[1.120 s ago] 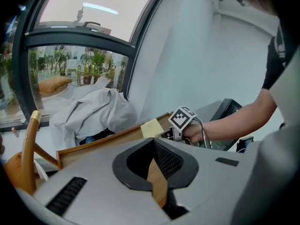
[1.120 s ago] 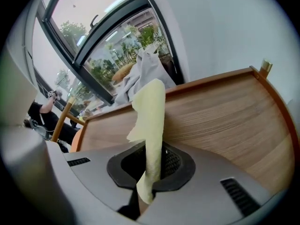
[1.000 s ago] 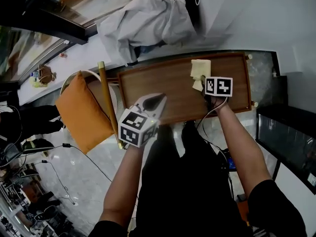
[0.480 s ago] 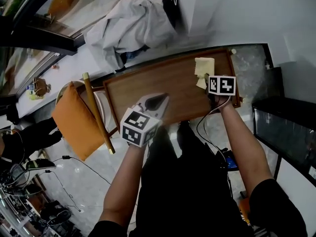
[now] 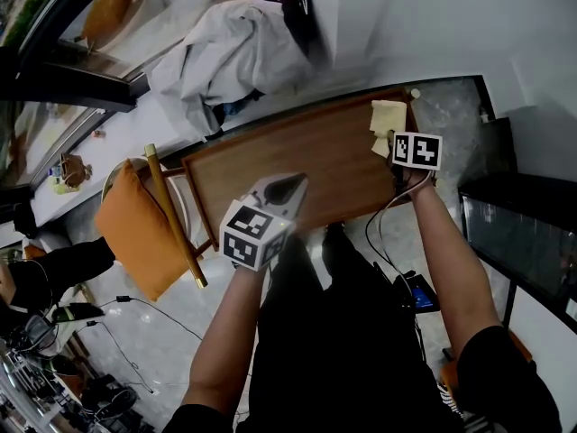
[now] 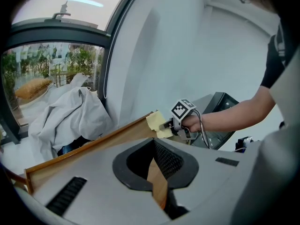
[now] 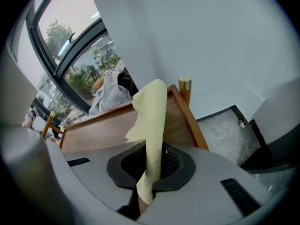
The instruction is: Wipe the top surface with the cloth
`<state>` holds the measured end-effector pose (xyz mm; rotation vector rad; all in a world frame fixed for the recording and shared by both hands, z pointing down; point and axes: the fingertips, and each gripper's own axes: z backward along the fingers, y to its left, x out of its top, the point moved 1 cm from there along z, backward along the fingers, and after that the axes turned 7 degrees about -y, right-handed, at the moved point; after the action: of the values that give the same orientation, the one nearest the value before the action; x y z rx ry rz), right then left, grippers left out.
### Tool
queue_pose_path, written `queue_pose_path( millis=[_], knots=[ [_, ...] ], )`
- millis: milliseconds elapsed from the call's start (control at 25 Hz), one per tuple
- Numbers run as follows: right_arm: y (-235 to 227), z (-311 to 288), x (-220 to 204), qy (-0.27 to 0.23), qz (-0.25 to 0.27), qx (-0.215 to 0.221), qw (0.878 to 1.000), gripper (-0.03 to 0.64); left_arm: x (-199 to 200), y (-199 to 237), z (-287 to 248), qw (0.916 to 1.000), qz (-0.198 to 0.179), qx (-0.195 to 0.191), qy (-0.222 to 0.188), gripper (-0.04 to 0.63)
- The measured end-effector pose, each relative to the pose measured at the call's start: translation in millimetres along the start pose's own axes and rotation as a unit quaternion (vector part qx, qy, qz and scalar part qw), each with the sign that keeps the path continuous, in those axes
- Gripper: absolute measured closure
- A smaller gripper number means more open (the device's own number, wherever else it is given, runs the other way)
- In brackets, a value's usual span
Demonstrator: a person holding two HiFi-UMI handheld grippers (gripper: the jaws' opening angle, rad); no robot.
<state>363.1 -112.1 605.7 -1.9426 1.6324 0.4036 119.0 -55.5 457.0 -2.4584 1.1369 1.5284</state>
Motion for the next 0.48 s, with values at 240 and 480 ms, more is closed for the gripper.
queue_pose_path(
  millis=[240, 480],
  knots=[
    [-24.5, 8.8, 4.7, -0.001, -0.008, -0.047, 0.999, 0.586, 2.4, 0.8, 3.1, 1.0000, 0.000, 0.000, -0.002, 0.586],
    [-33.7, 15.9, 5.5, 0.003, 0.009, -0.088, 0.996, 0.586, 0.6, 4.9, 12.0, 1.0000, 0.004, 0.004, -0.005, 0.586]
  ],
)
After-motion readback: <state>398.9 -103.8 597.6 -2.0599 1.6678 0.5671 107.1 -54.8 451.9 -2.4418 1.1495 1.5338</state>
